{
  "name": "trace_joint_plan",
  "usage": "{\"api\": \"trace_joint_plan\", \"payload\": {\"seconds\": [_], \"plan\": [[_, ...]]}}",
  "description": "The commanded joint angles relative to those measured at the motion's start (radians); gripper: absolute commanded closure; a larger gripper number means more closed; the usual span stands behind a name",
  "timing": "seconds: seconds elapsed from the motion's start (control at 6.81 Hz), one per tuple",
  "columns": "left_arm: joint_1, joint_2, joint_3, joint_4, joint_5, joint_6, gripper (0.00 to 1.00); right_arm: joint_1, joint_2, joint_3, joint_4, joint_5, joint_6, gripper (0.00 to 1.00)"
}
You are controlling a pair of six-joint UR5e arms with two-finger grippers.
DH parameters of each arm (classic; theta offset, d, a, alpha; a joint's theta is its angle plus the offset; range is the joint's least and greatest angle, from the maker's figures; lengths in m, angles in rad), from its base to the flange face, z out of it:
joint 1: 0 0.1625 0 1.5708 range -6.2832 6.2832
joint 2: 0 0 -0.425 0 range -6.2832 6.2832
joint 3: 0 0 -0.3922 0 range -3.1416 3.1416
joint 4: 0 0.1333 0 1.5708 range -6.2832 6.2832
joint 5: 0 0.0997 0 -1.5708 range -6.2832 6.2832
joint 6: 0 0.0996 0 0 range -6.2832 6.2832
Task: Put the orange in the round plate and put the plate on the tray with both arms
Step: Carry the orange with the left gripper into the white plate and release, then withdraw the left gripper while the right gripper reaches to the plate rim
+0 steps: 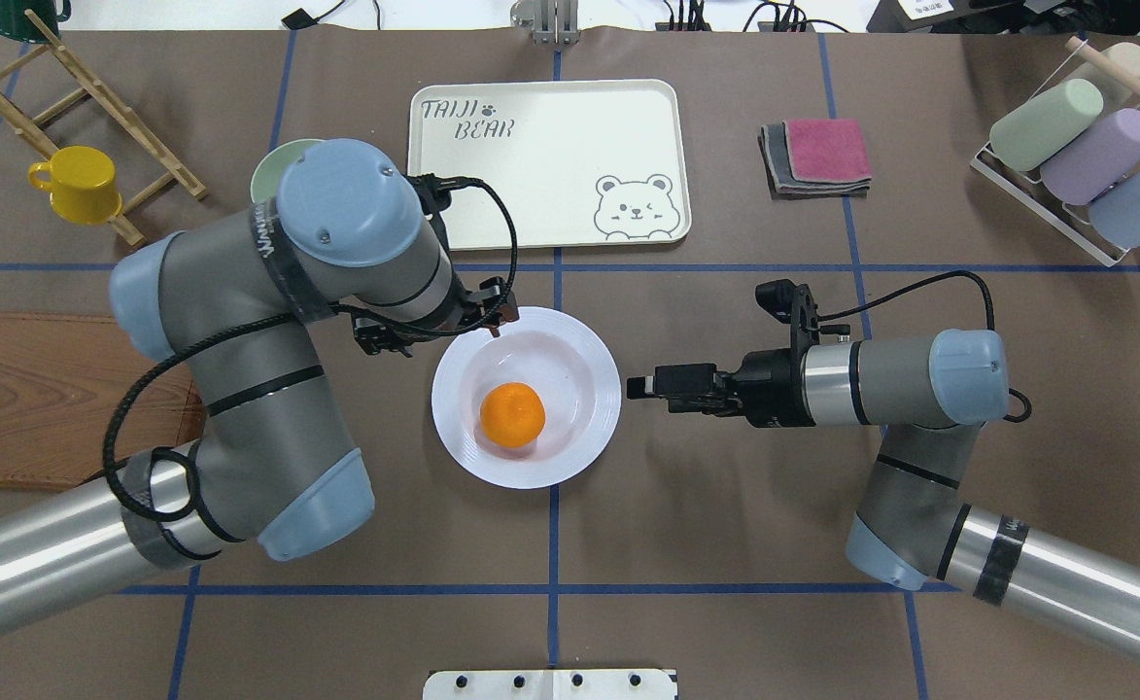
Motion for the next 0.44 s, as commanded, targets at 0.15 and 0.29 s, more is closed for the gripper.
{"api": "trace_joint_plan", "payload": {"seconds": [0.15,0.29], "plan": [[-0.083,0.099,-0.087,0.005,-0.031,0.158,0.01,-0.014,0.017,-0.043,0.015,-0.070,-0.037,0.10],[-0.093,0.099,-0.087,0.005,-0.048,0.158,0.01,-0.022,0.043,-0.076,0.012,-0.076,-0.057,0.17]]}}
